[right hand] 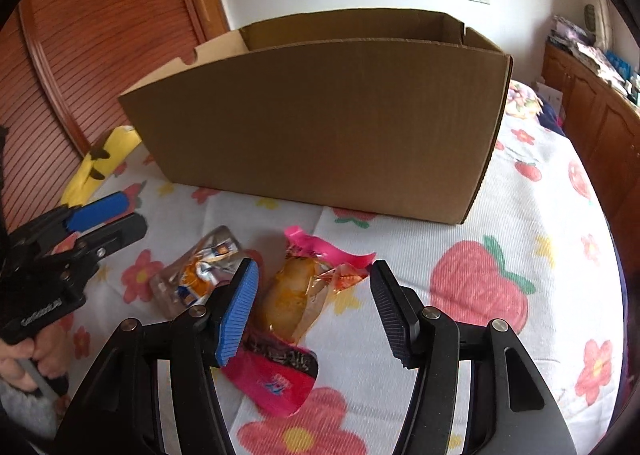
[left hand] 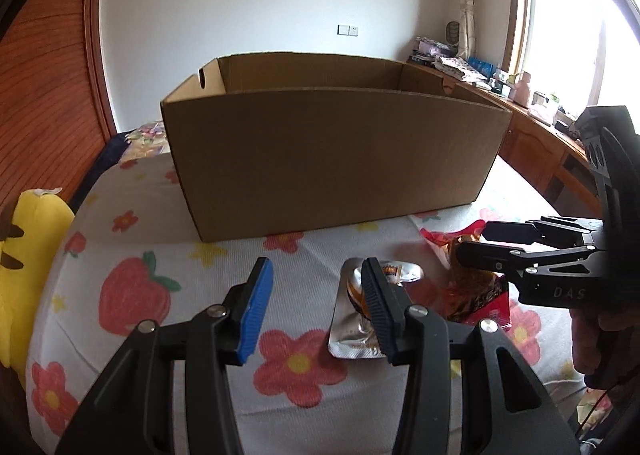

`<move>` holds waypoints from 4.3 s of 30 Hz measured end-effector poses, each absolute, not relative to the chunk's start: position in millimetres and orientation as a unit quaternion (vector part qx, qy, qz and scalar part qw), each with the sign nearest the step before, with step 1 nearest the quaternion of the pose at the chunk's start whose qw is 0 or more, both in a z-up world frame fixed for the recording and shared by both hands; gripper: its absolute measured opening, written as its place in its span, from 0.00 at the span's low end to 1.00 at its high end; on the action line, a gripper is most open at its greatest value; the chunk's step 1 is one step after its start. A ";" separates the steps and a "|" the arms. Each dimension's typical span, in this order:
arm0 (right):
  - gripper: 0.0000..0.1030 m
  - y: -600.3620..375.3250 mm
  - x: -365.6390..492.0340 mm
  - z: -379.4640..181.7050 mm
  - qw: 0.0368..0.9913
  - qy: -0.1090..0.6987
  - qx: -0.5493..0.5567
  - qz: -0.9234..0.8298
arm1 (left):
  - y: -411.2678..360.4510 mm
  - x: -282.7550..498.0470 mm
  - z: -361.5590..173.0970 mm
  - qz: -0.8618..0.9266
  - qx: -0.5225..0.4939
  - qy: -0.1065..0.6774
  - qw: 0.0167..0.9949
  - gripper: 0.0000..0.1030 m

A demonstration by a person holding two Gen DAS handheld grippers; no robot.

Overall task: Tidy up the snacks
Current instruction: 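Move both grippers back to the remaining snacks on the table, then grasp the pink-wrapped bread roll with the right gripper while the left gripper grasps the silver-and-orange packet, then carry both packets over the cardboard box and open both grippers to drop them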

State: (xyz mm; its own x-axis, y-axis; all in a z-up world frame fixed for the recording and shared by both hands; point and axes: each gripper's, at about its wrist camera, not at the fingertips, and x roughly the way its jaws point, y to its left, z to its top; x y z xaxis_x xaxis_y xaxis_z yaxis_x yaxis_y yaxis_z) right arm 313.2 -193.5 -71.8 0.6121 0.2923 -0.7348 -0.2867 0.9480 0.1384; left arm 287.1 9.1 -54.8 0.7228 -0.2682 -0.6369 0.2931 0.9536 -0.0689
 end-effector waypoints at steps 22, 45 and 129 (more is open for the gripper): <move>0.57 -184.4 319.1 -89.7 0.882 0.429 0.003 0.197 | -3.7 287.9 -61.8 -0.168 0.011 0.359 0.918 0.45; 0.40 -211.1 293.6 -89.9 0.879 0.427 -0.002 0.212 | -36.6 307.9 -70.6 -0.185 0.052 0.421 0.887 0.48; 0.39 -220.6 278.9 -55.7 0.898 0.385 0.000 0.214 | -10.8 273.3 -14.9 -0.194 0.025 0.331 0.923 0.37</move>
State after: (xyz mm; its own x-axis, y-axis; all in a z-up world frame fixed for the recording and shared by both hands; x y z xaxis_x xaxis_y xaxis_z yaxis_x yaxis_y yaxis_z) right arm 278.9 -220.6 -55.7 0.6126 0.3834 -0.6912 -0.3840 0.9087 0.1636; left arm 273.3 -10.8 -14.9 0.7063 -0.3415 -0.6201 0.3748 0.9235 -0.0818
